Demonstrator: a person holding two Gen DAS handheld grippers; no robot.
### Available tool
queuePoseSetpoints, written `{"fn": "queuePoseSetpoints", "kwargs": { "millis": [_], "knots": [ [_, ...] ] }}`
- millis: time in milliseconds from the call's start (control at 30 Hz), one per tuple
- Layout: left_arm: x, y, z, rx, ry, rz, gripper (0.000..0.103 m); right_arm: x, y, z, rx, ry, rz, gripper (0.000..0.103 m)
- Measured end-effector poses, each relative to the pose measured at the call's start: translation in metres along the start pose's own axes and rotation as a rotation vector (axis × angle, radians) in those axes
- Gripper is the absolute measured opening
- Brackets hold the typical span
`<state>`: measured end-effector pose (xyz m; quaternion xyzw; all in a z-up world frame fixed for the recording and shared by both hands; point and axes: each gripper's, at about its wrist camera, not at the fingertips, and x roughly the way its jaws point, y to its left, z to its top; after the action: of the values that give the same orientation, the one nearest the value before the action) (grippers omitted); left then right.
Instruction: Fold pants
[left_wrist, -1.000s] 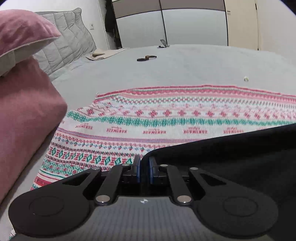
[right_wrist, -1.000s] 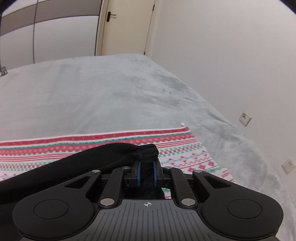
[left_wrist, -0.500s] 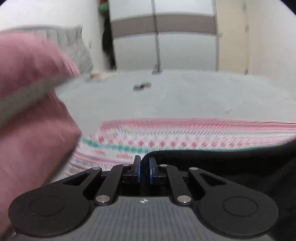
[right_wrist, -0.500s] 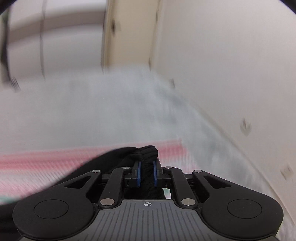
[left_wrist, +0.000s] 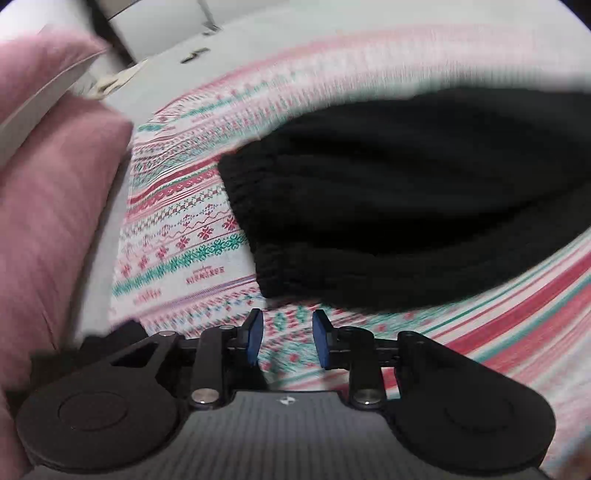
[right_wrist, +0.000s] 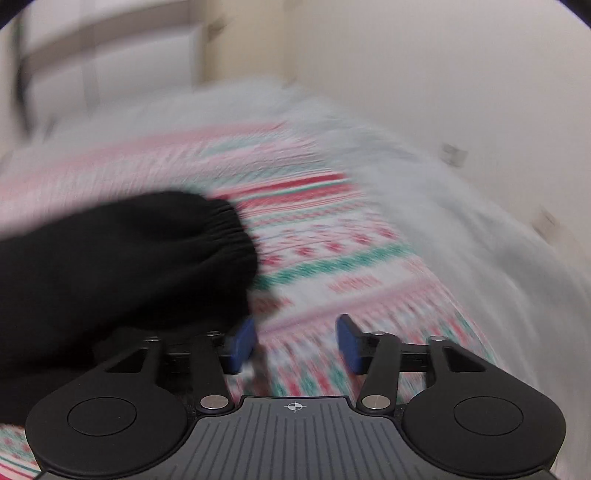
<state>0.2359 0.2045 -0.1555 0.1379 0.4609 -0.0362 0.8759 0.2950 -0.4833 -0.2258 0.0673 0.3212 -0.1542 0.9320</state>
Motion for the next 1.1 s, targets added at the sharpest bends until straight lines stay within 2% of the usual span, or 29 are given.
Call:
{"fn": "queuePoseSetpoints", "kwargs": {
  "millis": [33,67,100,133,167,233,300,333,400,433,500,533,567,600,667,733,833,933,1000,1033,1100],
  "knots": [
    [-0.01,0.009,-0.001,-0.088,-0.042,-0.042,0.066,-0.007,-0.009,-0.004,0.068,-0.004,0.02,0.071],
    [-0.018,0.019,0.001,-0.197,-0.084,-0.083,0.076,-0.013,-0.015,-0.005,0.12,-0.015,0.029,0.071],
    [-0.022,0.029,0.003,-0.339,-0.119,-0.13,0.083,-0.018,-0.016,-0.004,0.15,-0.025,0.013,0.071],
    [-0.021,0.037,0.004,-0.468,-0.14,-0.181,0.093,-0.021,-0.019,0.002,0.179,-0.033,-0.012,0.071],
    [-0.016,0.042,0.006,-0.597,-0.153,-0.239,0.097,-0.026,-0.019,0.005,0.218,-0.048,-0.016,0.072],
    [-0.002,0.041,0.013,-0.762,-0.164,-0.306,0.097,-0.036,-0.016,0.012,0.331,-0.082,0.064,0.073],
    [0.017,0.032,0.029,-0.81,-0.151,-0.299,0.096,-0.035,-0.001,0.022,0.441,-0.073,0.182,0.072],
    [0.031,0.025,0.037,-0.841,-0.116,-0.269,0.094,-0.029,0.008,0.026,0.484,-0.047,0.206,0.07],
    [0.058,0.018,0.045,-0.943,-0.026,-0.232,0.093,-0.011,0.027,0.035,0.543,0.015,0.17,0.069],
    [0.068,0.014,0.047,-0.973,-0.014,-0.218,0.093,-0.002,0.037,0.037,0.554,0.021,0.15,0.063],
    [0.082,0.001,0.049,-0.957,-0.011,-0.193,0.088,0.019,0.053,0.041,0.539,0.053,0.097,0.057],
    [0.087,-0.005,0.048,-0.927,-0.021,-0.169,0.075,0.029,0.059,0.039,0.53,0.101,0.042,0.051],
    [0.089,-0.009,0.046,-0.887,-0.037,-0.141,0.048,0.036,0.063,0.036,0.529,0.125,0.014,0.039],
    [0.092,-0.011,0.043,-0.866,-0.052,-0.146,0.038,0.039,0.064,0.033,0.523,0.116,0.009,0.033],
    [0.096,-0.003,0.037,-0.949,-0.069,-0.203,0.035,0.034,0.061,0.029,0.52,0.079,0.005,0.017],
    [0.084,0.002,0.036,-0.965,-0.124,-0.22,0.034,0.024,0.056,0.028,0.524,0.049,0.009,0.009],
    [0.057,0.008,0.036,-0.975,-0.214,-0.243,0.034,0.005,0.048,0.039,0.558,-0.024,0.05,0.005],
    [0.03,0.014,0.023,-0.983,-0.241,-0.26,0.034,-0.029,0.038,0.053,0.58,-0.125,0.134,0.002],
    [0.031,0.011,0.013,-0.967,-0.204,-0.245,0.034,-0.046,0.036,0.057,0.552,-0.152,0.134,0.002],
    [0.039,0.008,0.009,-0.954,-0.155,-0.232,0.034,-0.049,0.038,0.057,0.516,-0.149,0.117,0.002],
    [0.055,0.0,-0.002,-0.956,-0.056,-0.218,0.034,-0.038,0.04,0.048,0.429,-0.075,0.066,0.002]
  ]
}}
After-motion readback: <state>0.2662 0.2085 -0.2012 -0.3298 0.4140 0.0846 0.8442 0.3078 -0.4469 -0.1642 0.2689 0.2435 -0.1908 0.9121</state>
